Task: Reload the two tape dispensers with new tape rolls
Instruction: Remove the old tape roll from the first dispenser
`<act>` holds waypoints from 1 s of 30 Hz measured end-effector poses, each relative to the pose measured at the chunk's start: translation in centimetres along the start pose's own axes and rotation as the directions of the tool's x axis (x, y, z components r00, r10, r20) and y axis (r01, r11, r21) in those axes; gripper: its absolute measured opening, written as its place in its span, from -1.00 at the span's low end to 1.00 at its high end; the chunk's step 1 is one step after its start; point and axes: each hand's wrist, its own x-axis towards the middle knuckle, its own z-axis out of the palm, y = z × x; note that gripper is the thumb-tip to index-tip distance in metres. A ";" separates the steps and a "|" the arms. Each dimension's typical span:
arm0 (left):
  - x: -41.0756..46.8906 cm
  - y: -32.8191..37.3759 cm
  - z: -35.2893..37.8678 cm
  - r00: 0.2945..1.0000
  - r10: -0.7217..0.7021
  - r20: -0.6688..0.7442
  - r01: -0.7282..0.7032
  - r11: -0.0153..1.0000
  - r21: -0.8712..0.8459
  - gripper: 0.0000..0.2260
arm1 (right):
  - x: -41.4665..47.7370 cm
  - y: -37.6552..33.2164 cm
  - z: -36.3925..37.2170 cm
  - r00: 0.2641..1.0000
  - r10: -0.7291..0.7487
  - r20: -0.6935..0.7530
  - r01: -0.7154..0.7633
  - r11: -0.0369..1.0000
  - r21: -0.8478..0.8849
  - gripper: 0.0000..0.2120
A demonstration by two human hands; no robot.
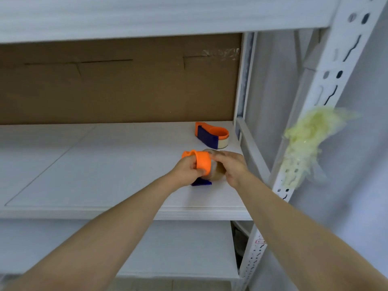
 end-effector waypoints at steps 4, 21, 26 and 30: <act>-0.3 -0.7 -0.8 0.989 -0.135 -0.059 0.099 0.903 -0.418 -0.71 | -0.3 -1.0 0.4 0.992 -0.052 -0.118 0.054 0.998 0.011 -0.72; -0.3 -1.0 -1.0 0.894 -0.445 -0.049 0.099 0.303 -0.948 -0.87 | 0.4 -1.0 1.4 0.989 0.101 -0.109 -0.056 0.932 0.358 -0.70; -0.4 -2.4 -2.7 0.839 -0.523 -0.150 0.119 0.445 -0.888 -0.62 | 0.5 -1.4 2.8 1.000 0.013 -0.021 -0.007 0.965 0.263 -0.76; -1.1 -3.2 -2.8 0.786 -0.591 -0.183 0.291 0.615 -0.733 -0.80 | 0.2 -1.5 4.9 0.999 -0.032 0.015 0.030 0.997 0.076 -0.96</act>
